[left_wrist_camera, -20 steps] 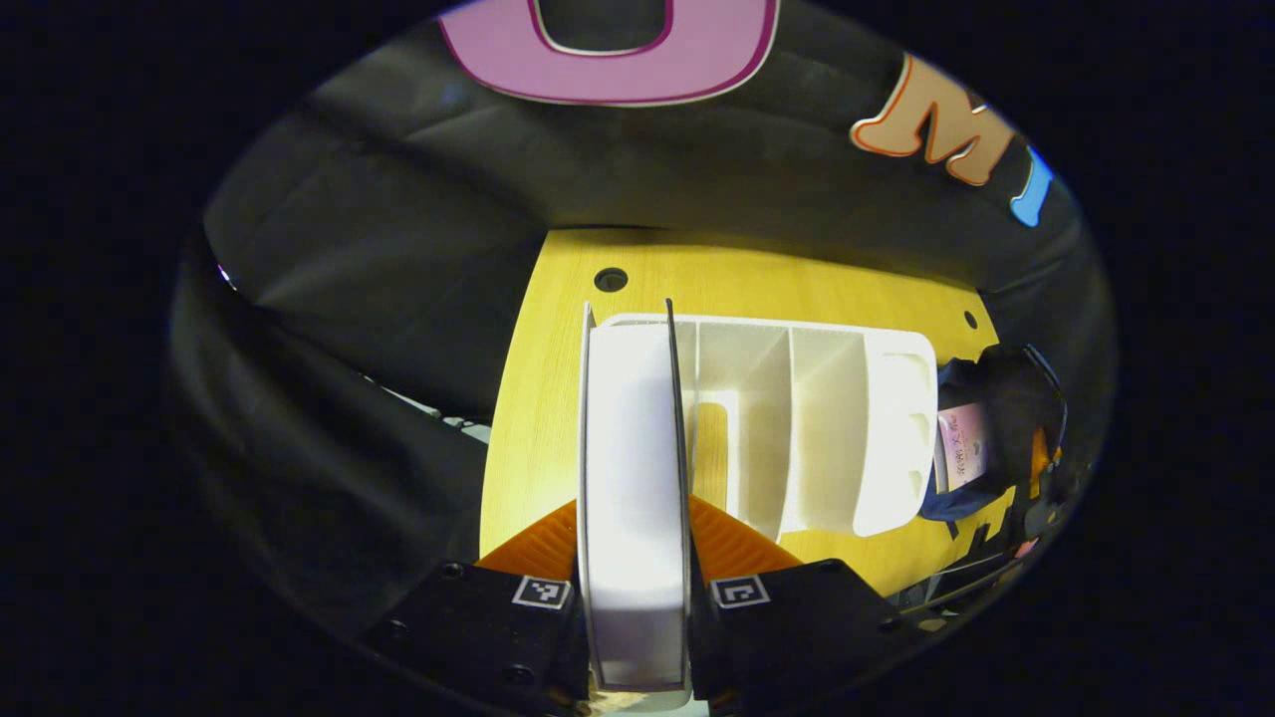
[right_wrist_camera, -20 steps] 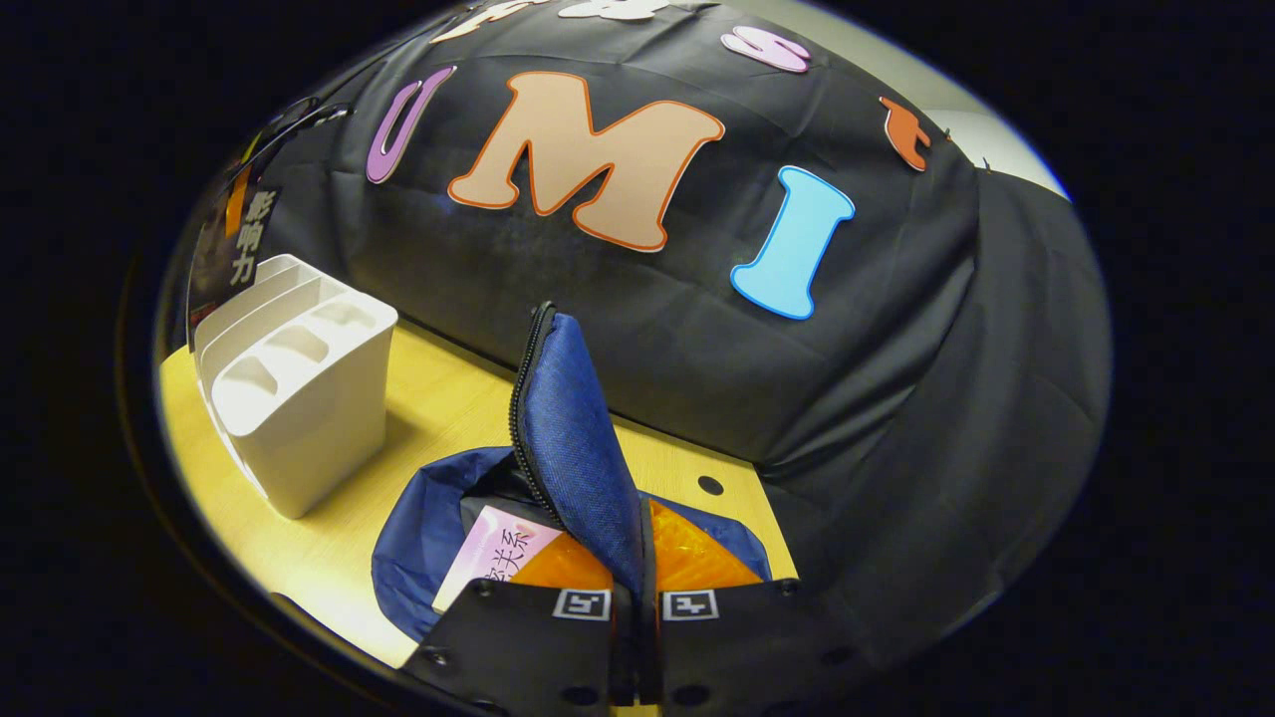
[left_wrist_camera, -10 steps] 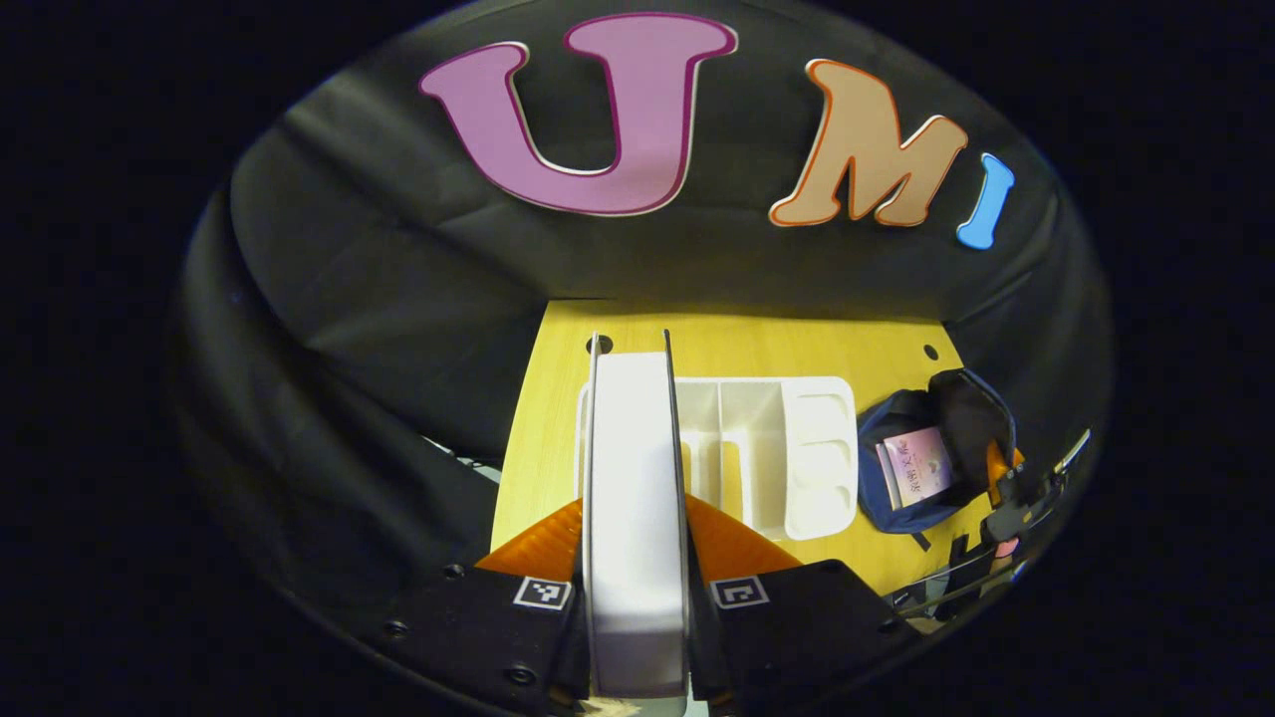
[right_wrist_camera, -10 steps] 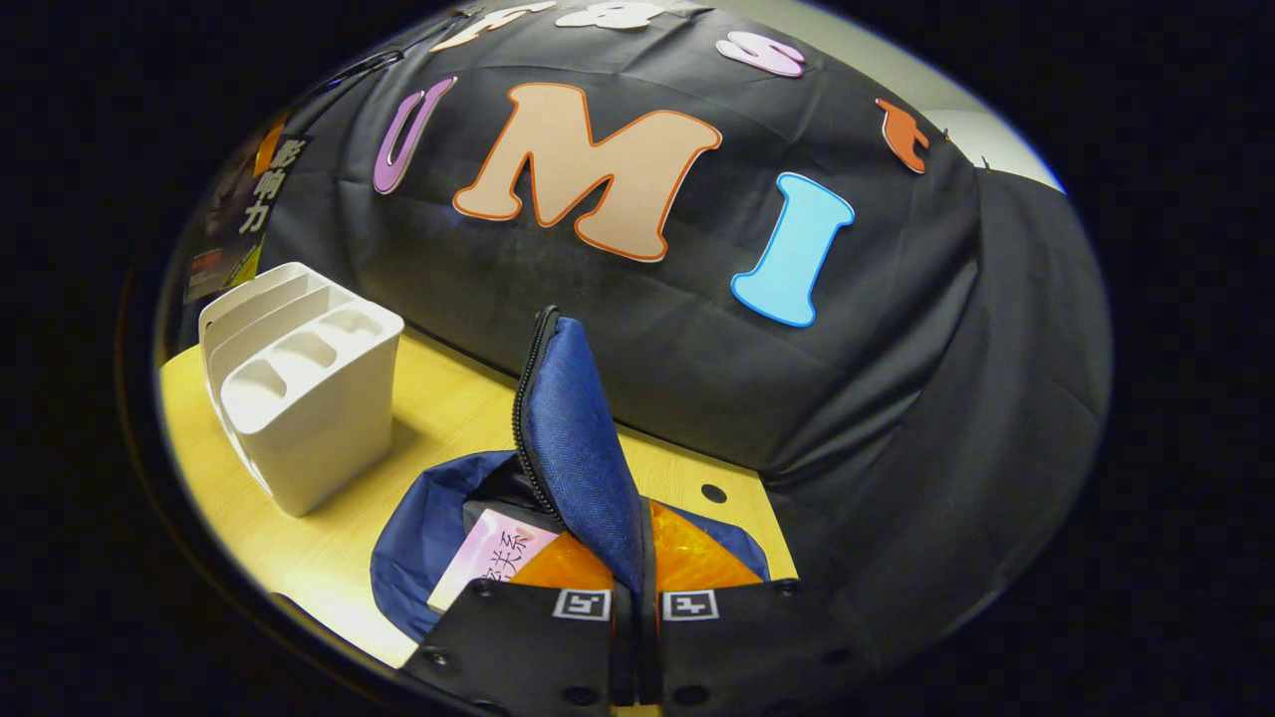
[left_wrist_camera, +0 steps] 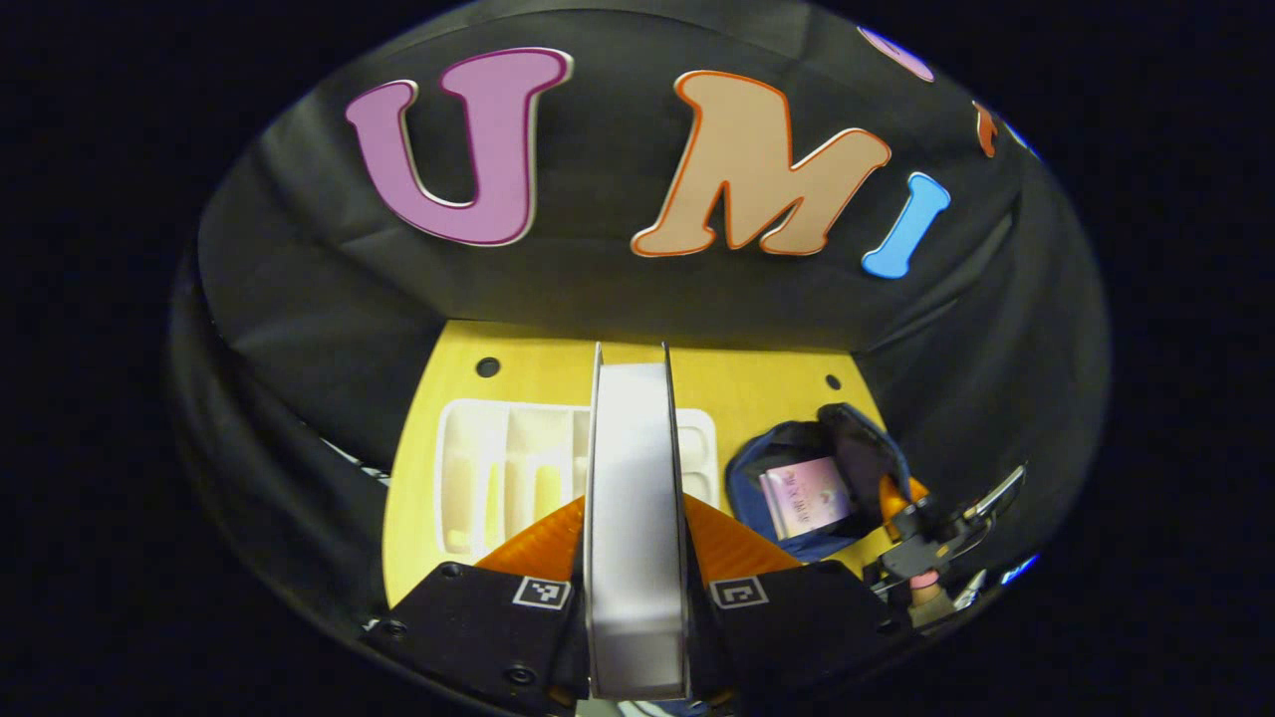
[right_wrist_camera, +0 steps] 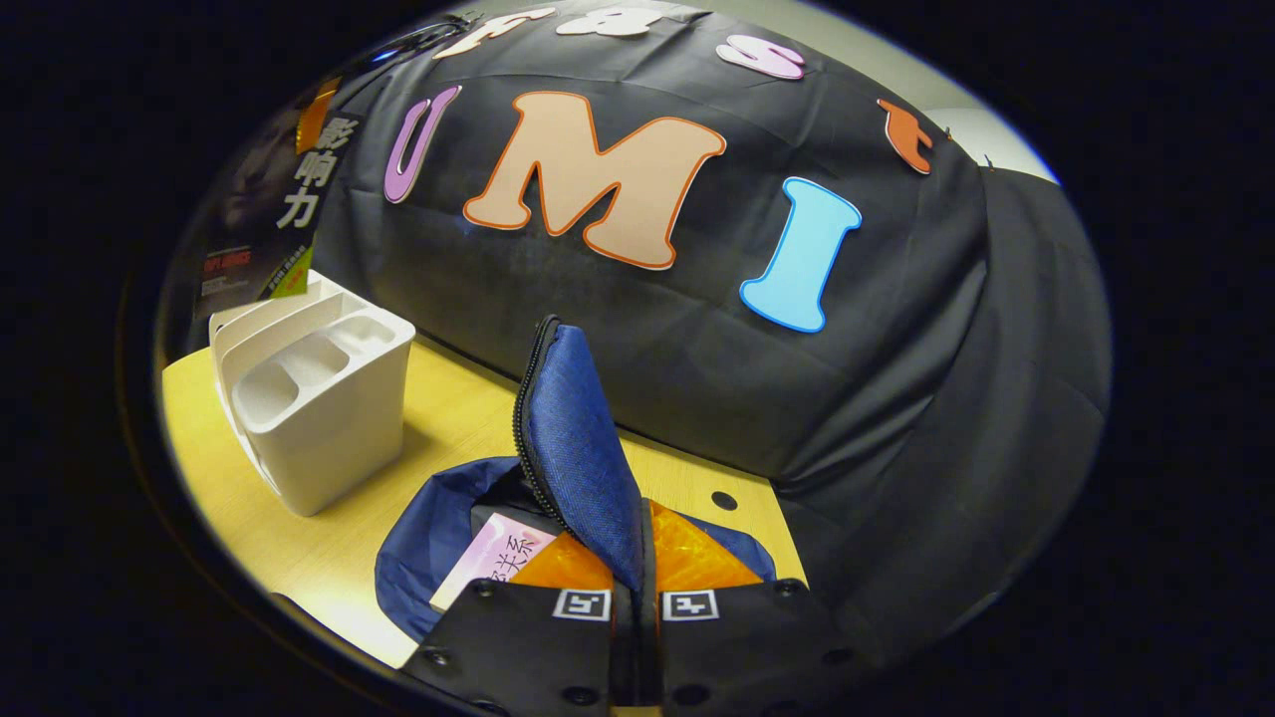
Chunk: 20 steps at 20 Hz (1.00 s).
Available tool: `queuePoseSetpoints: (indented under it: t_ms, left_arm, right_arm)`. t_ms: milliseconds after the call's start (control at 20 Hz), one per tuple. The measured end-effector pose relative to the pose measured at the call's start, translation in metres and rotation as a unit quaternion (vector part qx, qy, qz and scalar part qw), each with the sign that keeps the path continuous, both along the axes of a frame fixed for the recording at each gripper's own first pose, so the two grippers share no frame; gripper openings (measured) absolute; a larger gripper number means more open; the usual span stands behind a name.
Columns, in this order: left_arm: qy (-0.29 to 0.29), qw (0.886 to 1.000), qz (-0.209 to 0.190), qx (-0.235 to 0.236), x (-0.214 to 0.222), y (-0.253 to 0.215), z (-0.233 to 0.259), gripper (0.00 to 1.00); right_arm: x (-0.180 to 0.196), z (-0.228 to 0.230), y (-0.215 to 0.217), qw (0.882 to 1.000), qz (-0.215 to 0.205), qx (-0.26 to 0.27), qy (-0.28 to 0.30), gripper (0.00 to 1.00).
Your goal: Open the schoolbag, grab two books from the bookshelf and put them into the schoolbag.
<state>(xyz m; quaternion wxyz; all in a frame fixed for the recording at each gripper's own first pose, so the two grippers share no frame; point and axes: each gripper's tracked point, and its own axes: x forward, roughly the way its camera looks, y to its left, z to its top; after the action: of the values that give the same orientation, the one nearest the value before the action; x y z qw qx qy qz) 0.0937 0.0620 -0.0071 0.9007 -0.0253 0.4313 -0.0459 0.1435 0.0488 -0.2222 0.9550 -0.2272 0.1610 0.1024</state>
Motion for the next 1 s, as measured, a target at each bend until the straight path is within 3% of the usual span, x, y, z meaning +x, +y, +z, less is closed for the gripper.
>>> queuePoseSetpoints:
  t_ms: [450, 850, 1000]
  left_arm:
    - [-0.004, 0.991, -0.021, -0.131, 0.023, -0.138, -0.076, 0.35]
    - [0.03, 0.98, -0.015, -0.194, 0.031, -0.21, -0.182, 0.36]
    - [0.021, 0.981, -0.008, -0.194, 0.04, -0.215, -0.215, 0.36]
  right_arm:
    - [0.001, 0.001, -0.006, 0.999, -0.003, 0.03, 0.013, 0.05]
    - [0.004, 0.001, -0.008, 0.999, 0.005, 0.045, 0.027, 0.05]
    - [0.004, 0.001, -0.01, 0.998, 0.003, 0.051, 0.03, 0.05]
